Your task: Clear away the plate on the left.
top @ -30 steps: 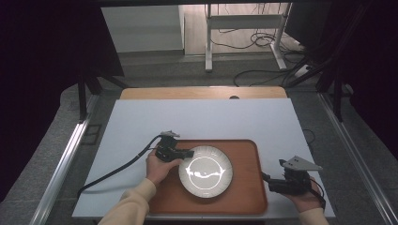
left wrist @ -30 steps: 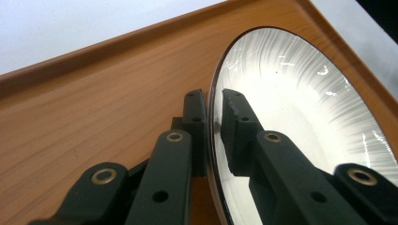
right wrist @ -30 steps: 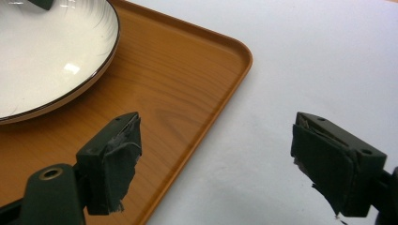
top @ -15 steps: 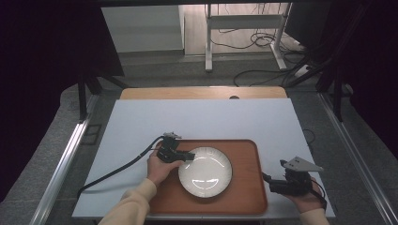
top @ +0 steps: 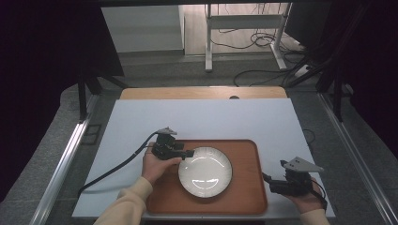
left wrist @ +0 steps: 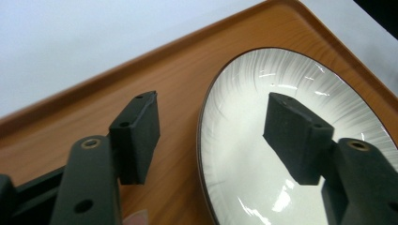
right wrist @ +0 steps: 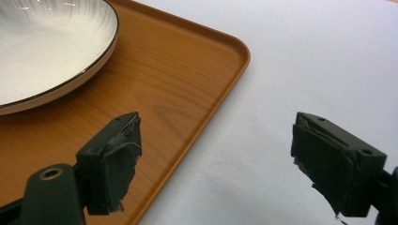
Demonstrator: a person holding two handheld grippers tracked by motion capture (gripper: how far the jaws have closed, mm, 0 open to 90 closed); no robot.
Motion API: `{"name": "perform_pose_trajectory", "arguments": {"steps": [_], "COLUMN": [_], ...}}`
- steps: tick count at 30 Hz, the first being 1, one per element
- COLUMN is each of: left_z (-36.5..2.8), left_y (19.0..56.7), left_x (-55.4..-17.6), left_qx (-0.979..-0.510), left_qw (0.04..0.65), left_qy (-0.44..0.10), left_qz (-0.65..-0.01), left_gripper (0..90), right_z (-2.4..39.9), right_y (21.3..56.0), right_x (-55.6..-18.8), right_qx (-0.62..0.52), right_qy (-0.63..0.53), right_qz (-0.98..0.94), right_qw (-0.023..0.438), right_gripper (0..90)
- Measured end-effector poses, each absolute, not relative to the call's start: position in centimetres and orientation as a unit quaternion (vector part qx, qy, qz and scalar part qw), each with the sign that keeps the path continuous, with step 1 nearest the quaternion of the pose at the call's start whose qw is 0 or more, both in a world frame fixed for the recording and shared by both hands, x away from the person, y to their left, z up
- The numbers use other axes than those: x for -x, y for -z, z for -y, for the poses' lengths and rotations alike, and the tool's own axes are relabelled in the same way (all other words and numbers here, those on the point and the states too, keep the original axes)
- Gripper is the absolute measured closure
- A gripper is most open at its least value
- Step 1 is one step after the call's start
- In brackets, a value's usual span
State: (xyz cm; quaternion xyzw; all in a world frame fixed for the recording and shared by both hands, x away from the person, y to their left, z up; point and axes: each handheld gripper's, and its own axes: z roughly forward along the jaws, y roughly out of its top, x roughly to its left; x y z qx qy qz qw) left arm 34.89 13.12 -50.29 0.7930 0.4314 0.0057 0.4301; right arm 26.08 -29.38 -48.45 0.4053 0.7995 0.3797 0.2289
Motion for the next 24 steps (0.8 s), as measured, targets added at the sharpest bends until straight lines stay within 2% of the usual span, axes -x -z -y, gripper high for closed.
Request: {"name": "perform_pose_trajectory", "arguments": {"steps": [13,14,24], "left_z": [-16.1,-17.0,-22.5], "left_y": [46.1,45.6,46.0], "left_x": [-32.0,-31.4,-28.3], "left_qx": [-0.808,-0.796,-0.765], "left_qw": [0.44,0.459,0.466], "left_qy": [-0.068,-0.066,-0.084], "left_qz": [-0.386,-0.388,-0.436], "left_gripper": [32.8,33.0,32.1], "right_z": [29.2,29.1,29.2], "right_y": [48.4,48.4,48.4], "right_x": [-26.1,-26.1,-26.2], "right_qx": [-0.402,-0.401,-0.402], "right_qy": [-0.379,-0.379,-0.379], "right_qz": [-0.801,-0.802,-0.802], "right_qw": [0.229,0.229,0.229], "right_gripper": [16.9,16.9,16.9]}}
